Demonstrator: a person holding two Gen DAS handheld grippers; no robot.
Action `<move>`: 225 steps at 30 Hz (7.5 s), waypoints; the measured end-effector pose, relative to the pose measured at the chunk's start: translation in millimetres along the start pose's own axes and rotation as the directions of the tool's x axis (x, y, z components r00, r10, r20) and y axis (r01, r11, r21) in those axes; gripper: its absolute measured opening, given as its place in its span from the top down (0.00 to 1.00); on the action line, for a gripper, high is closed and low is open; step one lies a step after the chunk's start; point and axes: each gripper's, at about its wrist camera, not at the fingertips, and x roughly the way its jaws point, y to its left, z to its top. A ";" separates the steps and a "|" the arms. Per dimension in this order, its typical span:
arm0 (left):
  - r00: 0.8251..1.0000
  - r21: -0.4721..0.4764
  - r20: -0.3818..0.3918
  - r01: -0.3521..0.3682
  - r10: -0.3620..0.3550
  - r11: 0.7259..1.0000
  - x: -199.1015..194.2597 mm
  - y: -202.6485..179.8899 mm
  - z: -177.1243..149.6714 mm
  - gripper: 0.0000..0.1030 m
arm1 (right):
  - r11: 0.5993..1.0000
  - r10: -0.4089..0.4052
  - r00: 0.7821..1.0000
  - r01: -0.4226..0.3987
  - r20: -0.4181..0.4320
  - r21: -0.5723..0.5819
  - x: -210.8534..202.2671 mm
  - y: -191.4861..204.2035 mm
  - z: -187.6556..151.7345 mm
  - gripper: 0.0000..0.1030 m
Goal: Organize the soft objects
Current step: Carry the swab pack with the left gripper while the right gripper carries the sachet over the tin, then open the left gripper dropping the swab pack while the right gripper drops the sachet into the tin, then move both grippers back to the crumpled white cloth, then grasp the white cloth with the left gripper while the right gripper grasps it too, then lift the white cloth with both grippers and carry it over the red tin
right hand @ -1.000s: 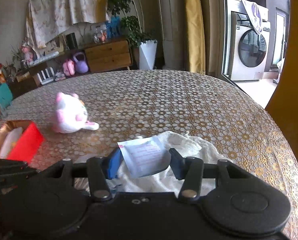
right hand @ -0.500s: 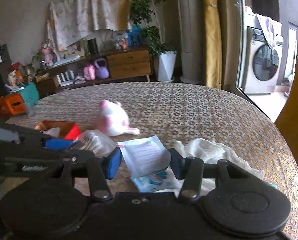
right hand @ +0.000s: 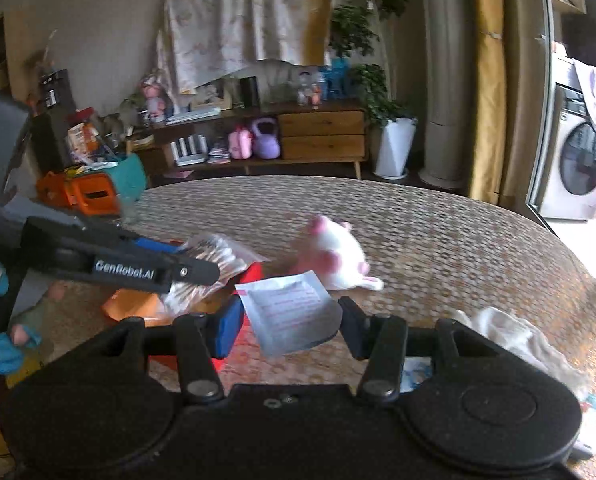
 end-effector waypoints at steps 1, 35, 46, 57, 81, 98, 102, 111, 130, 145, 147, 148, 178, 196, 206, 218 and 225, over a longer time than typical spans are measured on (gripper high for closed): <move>1.000 -0.008 0.001 -0.009 0.009 1.000 -1.7 6.7 -0.1 0.66 | 1.000 0.006 1.000 -0.006 -0.001 -0.008 3.4 6.7 2.1 0.51; 0.977 -0.046 -0.171 -0.136 0.126 0.990 64.0 131.9 -66.5 0.66 | 0.987 0.016 0.982 -0.045 -0.187 -0.152 191.0 101.3 19.8 0.50; 0.974 -0.034 -0.200 -0.115 0.106 0.993 88.8 128.7 -74.7 0.66 | 0.987 -0.007 0.968 -0.034 -0.252 -0.155 237.8 106.1 14.8 0.49; 0.977 -0.022 -0.190 -0.109 0.102 0.994 95.4 128.2 -74.5 0.65 | 0.982 -0.018 0.965 -0.031 -0.261 -0.185 248.3 112.3 9.2 0.43; 0.992 -0.024 -0.068 -0.107 0.105 0.994 40.0 106.8 -66.2 0.39 | 0.995 0.085 0.986 -0.091 -0.142 -0.040 165.9 97.8 28.2 0.34; 0.999 0.049 0.039 -0.040 0.038 0.998 -5.3 39.8 -55.4 0.28 | 0.996 0.035 0.998 -0.039 0.042 0.078 39.0 43.4 16.3 0.20; 0.999 0.063 0.042 -0.005 0.002 0.998 -7.3 18.4 -51.9 0.25 | 0.995 -0.005 0.997 -0.003 0.077 0.103 10.7 21.7 6.9 0.16; 0.995 0.109 0.034 0.086 -0.091 0.990 -0.6 -41.7 -46.2 0.17 | 0.977 -0.128 0.987 0.109 0.098 0.182 -34.7 -37.8 -12.4 0.10; 0.967 0.235 0.017 0.244 -0.255 0.941 38.2 -166.1 -56.6 0.01 | 0.907 -0.284 0.959 0.260 0.026 0.331 -74.0 -162.4 -64.6 0.06; 0.967 0.181 -0.066 0.253 -0.245 0.950 108.0 -211.8 -60.4 0.01 | 0.945 -0.209 0.967 0.238 -0.146 0.223 14.1 -208.8 -72.1 0.06; 0.971 0.193 -0.060 0.238 -0.231 0.952 115.8 -216.4 -61.5 0.01 | 0.950 -0.198 0.966 0.231 -0.166 0.211 28.6 -211.0 -72.1 0.06; 0.971 0.199 -0.058 0.238 -0.231 0.951 119.5 -218.1 -62.0 0.01 | 0.952 -0.189 0.966 0.223 -0.175 0.207 34.8 -212.5 -72.2 0.06; 0.968 0.346 -0.117 0.251 -0.223 0.904 183.0 -260.2 -84.7 0.36 | 0.968 -0.178 0.946 0.218 -0.270 0.126 94.2 -238.0 -98.2 0.36; 0.960 0.217 -0.153 0.263 -0.234 0.940 184.7 -243.1 -68.2 0.87 | 0.933 -0.145 0.970 0.199 -0.194 0.299 63.2 -258.0 -99.9 0.90; 0.962 0.175 -0.087 0.272 -0.261 0.946 151.0 -230.6 -48.8 0.88 | 0.927 -0.169 0.984 0.176 -0.052 0.330 12.8 -251.1 -77.5 0.94; 0.972 0.093 0.037 0.228 -0.233 0.969 82.9 -170.0 -11.4 0.89 | 0.919 -0.181 0.983 0.160 0.024 0.359 -36.7 -236.2 -55.5 0.94; 0.981 0.086 0.073 0.175 -0.181 0.981 43.7 -126.7 0.0 0.89 | 0.950 -0.158 0.986 0.136 0.056 0.282 -58.0 -194.1 -40.6 0.94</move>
